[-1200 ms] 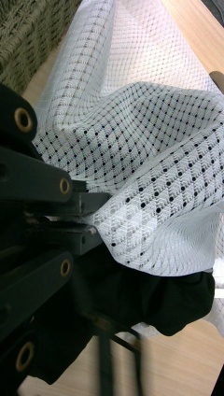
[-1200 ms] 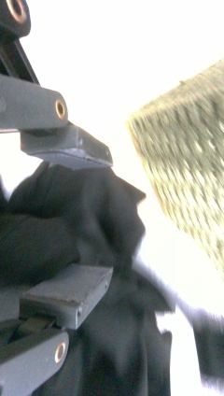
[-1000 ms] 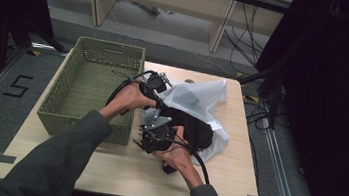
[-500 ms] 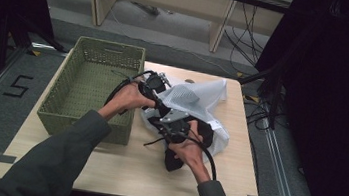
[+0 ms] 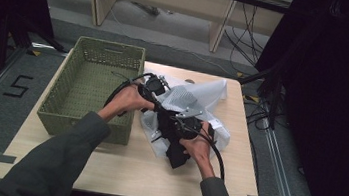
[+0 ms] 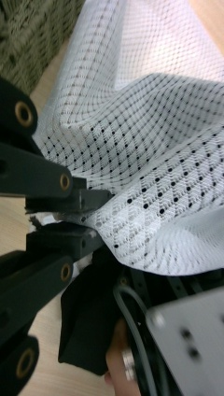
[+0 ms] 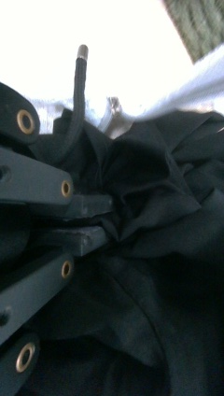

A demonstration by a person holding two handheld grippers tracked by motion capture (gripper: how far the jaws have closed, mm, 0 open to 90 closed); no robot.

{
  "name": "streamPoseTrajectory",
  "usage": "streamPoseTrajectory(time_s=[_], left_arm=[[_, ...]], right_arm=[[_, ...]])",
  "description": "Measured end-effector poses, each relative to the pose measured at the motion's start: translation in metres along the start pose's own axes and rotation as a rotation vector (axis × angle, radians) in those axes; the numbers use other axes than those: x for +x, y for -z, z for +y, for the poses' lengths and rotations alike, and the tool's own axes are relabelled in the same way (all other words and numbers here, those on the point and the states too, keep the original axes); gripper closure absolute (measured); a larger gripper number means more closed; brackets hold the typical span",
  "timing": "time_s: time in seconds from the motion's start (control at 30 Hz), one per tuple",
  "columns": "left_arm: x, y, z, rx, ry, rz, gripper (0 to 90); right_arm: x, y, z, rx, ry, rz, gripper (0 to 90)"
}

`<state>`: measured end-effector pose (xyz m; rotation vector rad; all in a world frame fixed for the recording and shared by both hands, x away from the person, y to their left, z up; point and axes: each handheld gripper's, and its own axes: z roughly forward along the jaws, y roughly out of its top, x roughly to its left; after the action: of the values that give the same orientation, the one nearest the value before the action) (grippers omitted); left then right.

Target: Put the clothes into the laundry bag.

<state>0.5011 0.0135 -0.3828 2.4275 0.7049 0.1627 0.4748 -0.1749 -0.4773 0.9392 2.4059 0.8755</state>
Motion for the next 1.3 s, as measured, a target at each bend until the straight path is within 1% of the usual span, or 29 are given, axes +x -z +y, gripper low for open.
streamPoseTrajectory(time_s=[0.03,0.1,0.17,0.23,0.27,0.3,0.33,0.37,0.4,0.43,0.5,0.53,0.57,0.6,0.7,0.77,0.8,0.83,0.87,0.9,0.97,1.0,1.03,1.1,1.13,1.17,1.23,1.27,1.3], left_arm=[[0.000,0.000,0.000,0.000,0.000,0.000,76.5],[-0.008,-0.017,-0.010,0.063,-0.034,-0.011,76.4],[-0.013,-0.028,-0.015,0.063,-0.037,-0.022,74.1],[-0.018,-0.031,-0.016,0.081,-0.031,-0.014,68.8],[-0.020,-0.031,-0.016,0.081,-0.026,0.001,63.2],[-0.024,-0.029,-0.016,0.073,-0.014,0.012,60.1],[-0.027,-0.024,-0.016,0.066,-0.021,0.019,58.5],[-0.031,-0.018,-0.017,0.056,0.000,0.028,55.5],[-0.031,-0.018,-0.017,0.056,0.000,0.028,53.4],[-0.043,-0.009,-0.026,0.029,0.014,0.074,52.4],[-0.058,-0.006,-0.041,0.043,-0.026,0.098,50.8],[-0.064,-0.008,-0.050,0.033,-0.004,0.097,51.5],[-0.069,-0.012,-0.058,0.035,0.011,0.091,53.1],[-0.072,-0.018,-0.065,0.044,0.017,0.085,54.5],[-0.078,-0.038,-0.083,0.059,0.051,0.053,60.5],[-0.079,-0.050,-0.090,0.055,0.071,0.019,64.2],[-0.079,-0.055,-0.092,0.032,0.091,0.012,65.9],[-0.079,-0.055,-0.092,0.032,0.091,0.012,66.2],[-0.078,-0.063,-0.092,0.018,0.108,-0.011,66.3],[-0.078,-0.063,-0.092,0.018,0.108,-0.011,66.4],[-0.079,-0.072,-0.089,0.004,0.107,0.001,65.0],[-0.079,-0.076,-0.088,-0.013,0.125,0.008,63.7],[-0.077,-0.078,-0.086,0.000,0.120,0.012,60.8],[-0.078,-0.084,-0.083,-0.025,0.157,0.015,56.0],[-0.077,-0.085,-0.082,-0.015,0.139,0.032,56.6],[-0.077,-0.085,-0.082,-0.015,0.139,0.032,58.3],[-0.078,-0.088,-0.081,-0.039,0.125,0.088,68.1],[-0.078,-0.088,-0.081,-0.039,0.125,0.088,75.0],[-0.077,-0.087,-0.083,-0.046,0.108,0.098,81.8]], right_arm=[[0.000,0.002,0.001,0.000,-0.011,0.004,86.3],[0.000,0.005,0.002,-0.007,-0.005,0.003,86.2],[-0.001,0.006,0.002,-0.011,0.004,0.004,86.2],[-0.001,0.007,0.003,-0.008,-0.017,0.010,86.3],[-0.002,0.007,0.003,-0.006,-0.002,0.010,86.3],[-0.002,0.007,0.003,-0.014,-0.007,0.006,86.3],[-0.002,0.007,0.002,-0.017,-0.007,0.006,86.2],[-0.002,0.008,0.002,-0.013,-0.007,0.009,86.2],[-0.002,0.008,0.002,-0.019,-0.010,0.007,86.2],[-0.002,0.009,0.002,-0.021,0.001,0.007,86.2],[-0.002,0.012,0.002,-0.024,0.016,0.008,86.2],[-0.002,0.013,0.002,-0.024,0.016,0.006,86.2],[-0.002,0.013,0.003,-0.024,-0.007,0.007,86.2],[-0.002,0.013,0.003,-0.022,-0.005,0.006,86.2],[-0.002,0.013,0.003,-0.022,-0.008,0.004,86.1],[-0.001,0.012,0.003,-0.033,-0.007,-0.002,86.1],[-0.001,0.011,0.003,-0.036,-0.003,0.003,86.1],[-0.001,0.011,0.003,-0.036,-0.003,0.003,86.1],[-0.002,0.011,0.003,-0.027,0.005,0.009,86.0],[-0.001,0.011,0.003,-0.026,-0.009,0.008,86.0],[-0.002,0.011,0.003,-0.029,0.008,0.008,86.0],[-0.001,0.011,0.003,-0.036,0.006,-0.004,86.0],[-0.001,0.011,0.003,-0.032,0.012,-0.001,86.0],[-0.001,0.012,0.003,-0.032,0.009,-0.001,86.0],[-0.001,0.012,0.003,-0.031,0.009,-0.002,86.0],[-0.001,0.011,0.003,-0.028,0.013,0.002,86.0],[0.000,0.011,0.004,-0.025,0.010,0.002,86.0],[0.000,0.012,0.004,-0.028,0.017,-0.005,86.0],[0.001,0.012,0.004,-0.032,0.017,-0.002,86.1]])
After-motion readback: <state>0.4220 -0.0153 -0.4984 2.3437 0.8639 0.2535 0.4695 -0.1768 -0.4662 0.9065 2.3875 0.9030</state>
